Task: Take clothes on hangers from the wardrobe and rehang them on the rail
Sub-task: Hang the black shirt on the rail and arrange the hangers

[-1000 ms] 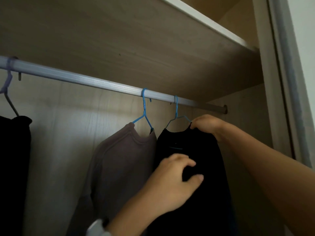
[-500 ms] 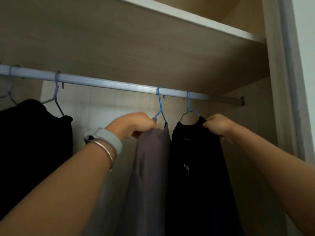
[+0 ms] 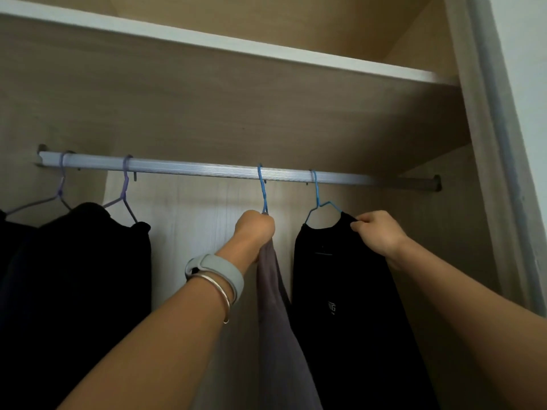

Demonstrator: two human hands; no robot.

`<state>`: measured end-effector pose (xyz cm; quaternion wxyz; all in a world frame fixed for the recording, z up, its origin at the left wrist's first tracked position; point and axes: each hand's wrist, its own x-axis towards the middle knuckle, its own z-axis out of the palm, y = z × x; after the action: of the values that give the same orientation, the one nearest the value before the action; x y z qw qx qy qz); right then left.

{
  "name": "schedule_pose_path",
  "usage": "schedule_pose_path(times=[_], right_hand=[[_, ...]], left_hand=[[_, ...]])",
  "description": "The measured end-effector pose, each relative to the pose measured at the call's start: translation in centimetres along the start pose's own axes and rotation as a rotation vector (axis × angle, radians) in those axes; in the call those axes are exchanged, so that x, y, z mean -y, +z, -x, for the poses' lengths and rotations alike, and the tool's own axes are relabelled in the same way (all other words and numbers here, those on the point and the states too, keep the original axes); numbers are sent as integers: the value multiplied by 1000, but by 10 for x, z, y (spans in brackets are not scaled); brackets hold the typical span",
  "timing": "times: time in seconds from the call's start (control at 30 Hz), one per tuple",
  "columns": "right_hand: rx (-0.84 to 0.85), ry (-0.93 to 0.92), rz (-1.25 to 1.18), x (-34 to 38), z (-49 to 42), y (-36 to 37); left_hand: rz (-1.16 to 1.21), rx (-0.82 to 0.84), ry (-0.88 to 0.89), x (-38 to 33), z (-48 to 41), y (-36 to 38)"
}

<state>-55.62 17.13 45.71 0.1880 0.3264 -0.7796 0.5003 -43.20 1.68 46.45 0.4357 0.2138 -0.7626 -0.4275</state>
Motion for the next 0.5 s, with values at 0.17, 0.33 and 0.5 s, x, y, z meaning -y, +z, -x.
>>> schedule_pose_path(times=[0.17,0.33,0.5], right_hand=[[103,52,-56,5,-2,6],[5,-18,286,24,17,3],[-225,-363,50,58,39,22]], left_hand=[[-33,-21,40,13,6,2],[-96,34,150,20,22,1],[-396,2,283,33,50,-37]])
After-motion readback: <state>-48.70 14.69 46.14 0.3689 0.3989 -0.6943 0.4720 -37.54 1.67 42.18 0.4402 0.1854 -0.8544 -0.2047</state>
